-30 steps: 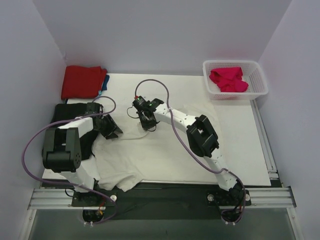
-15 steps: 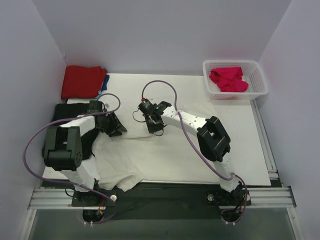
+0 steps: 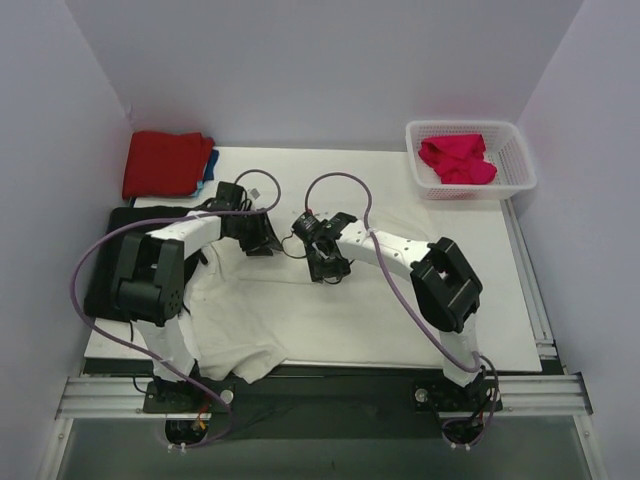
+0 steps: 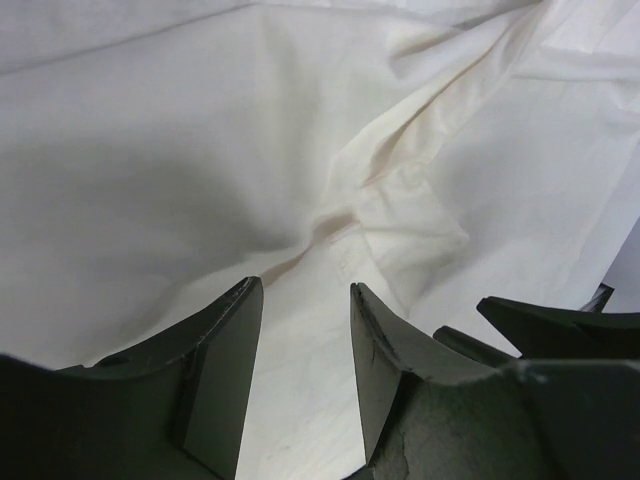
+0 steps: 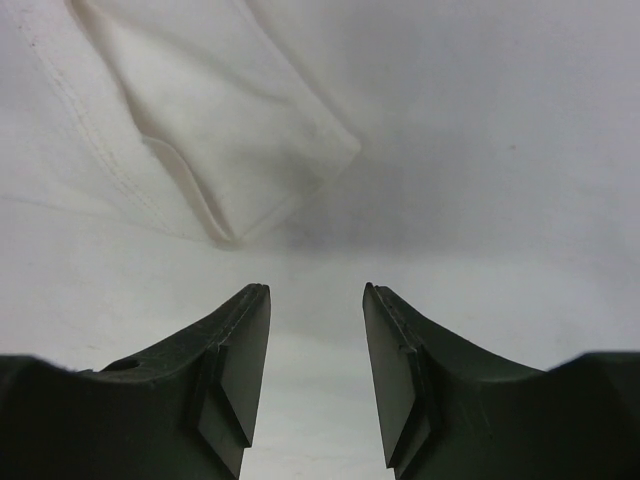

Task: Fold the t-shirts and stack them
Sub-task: Flatten out the tshirt

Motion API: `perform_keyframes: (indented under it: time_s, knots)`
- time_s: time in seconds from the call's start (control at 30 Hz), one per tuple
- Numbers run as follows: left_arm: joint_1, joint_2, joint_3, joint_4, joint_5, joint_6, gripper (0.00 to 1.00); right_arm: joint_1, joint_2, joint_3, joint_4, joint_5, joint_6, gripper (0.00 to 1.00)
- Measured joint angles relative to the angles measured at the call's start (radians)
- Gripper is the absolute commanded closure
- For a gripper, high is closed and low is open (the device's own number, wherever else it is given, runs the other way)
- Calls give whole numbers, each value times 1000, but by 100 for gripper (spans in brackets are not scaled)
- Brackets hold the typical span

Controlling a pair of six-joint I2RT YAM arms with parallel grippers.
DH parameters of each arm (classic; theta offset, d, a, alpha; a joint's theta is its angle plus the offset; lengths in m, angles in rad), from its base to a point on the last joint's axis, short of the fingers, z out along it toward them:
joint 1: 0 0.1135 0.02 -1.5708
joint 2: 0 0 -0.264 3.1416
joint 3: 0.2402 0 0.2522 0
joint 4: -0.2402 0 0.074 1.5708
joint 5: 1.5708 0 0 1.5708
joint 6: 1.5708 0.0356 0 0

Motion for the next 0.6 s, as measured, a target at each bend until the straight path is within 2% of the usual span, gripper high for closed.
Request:
perform_keyframes:
  time_s: [0.2,0.4,0.6]
  knots:
    - [-69,77,94,-5,-46,3,49,-34,-62,-43,-8,24,25,57]
    - [-108,97,124,-30,-171,2,49,-110,-147,-108,-13,45,44,58]
    - [-168,124,184,-45,-243,68,49,-178,-204,-169,-15,63,51,58]
